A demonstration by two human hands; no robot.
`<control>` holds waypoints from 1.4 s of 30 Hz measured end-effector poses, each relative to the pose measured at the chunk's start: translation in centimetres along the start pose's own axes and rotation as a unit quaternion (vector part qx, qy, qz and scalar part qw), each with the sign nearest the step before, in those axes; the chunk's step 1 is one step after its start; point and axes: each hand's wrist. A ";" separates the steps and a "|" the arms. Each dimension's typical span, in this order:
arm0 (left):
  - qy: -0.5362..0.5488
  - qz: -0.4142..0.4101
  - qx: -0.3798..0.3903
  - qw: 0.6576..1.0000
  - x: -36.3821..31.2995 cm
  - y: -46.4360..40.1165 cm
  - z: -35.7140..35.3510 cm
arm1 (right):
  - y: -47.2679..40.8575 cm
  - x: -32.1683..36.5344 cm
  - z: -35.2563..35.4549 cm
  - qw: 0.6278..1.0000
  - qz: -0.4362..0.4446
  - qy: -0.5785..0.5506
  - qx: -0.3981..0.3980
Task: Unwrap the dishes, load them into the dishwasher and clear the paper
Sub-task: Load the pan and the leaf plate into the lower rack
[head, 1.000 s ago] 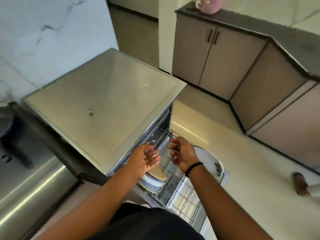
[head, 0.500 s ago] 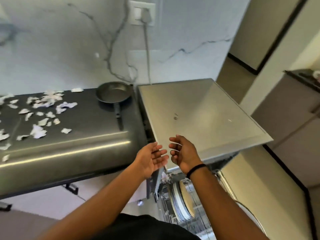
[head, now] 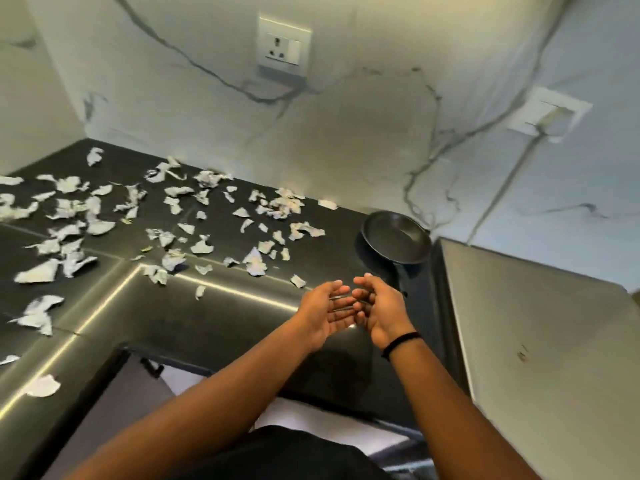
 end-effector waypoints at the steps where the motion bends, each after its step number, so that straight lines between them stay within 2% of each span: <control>1: -0.005 -0.002 0.002 1.000 -1.1 -0.9 0.7 | -1.0 0.2 -1.2 1.000 -0.001 0.004 -0.002; 5: -0.012 0.010 0.017 1.000 -3.6 -4.1 1.5 | -3.6 1.0 -3.4 0.999 -0.001 -0.018 -0.043; 8: -0.020 0.045 0.039 0.998 -3.8 -6.3 0.8 | -4.7 1.6 -2.5 0.994 0.016 -0.040 -0.105; 10: -0.040 0.066 0.050 0.996 -3.7 -8.0 -0.4 | -5.5 2.0 -1.1 0.983 0.043 -0.043 -0.174; 15: -0.076 0.099 0.036 0.992 -3.1 -11.6 -4.5 | -7.3 2.6 3.4 0.927 0.123 0.064 -0.349; 17: -0.097 0.104 0.027 0.989 -2.5 -12.9 -5.9 | -8.2 2.7 5.0 0.910 0.119 0.111 -0.382; 21: -0.137 0.114 0.018 0.984 -1.0 -14.5 -8.1 | -11.5 1.7 7.3 0.934 0.064 0.150 -0.316; 26: -0.191 0.094 -0.017 0.977 0.1 -15.6 -9.9 | -12.3 1.3 7.2 0.973 -0.003 0.101 -0.208; 33: -0.216 0.072 -0.075 0.971 0.5 -15.7 -9.9 | -12.1 0.6 6.4 0.996 -0.028 0.032 -0.084; 42: -0.223 0.042 -0.062 0.972 0.7 -15.0 -10.3 | -9.9 0.1 7.7 0.999 -0.008 -0.006 -0.044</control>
Point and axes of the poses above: each hand's wrist, its own y-axis away from the middle knuckle, its own z-axis out of the back of the hand, x = y × z
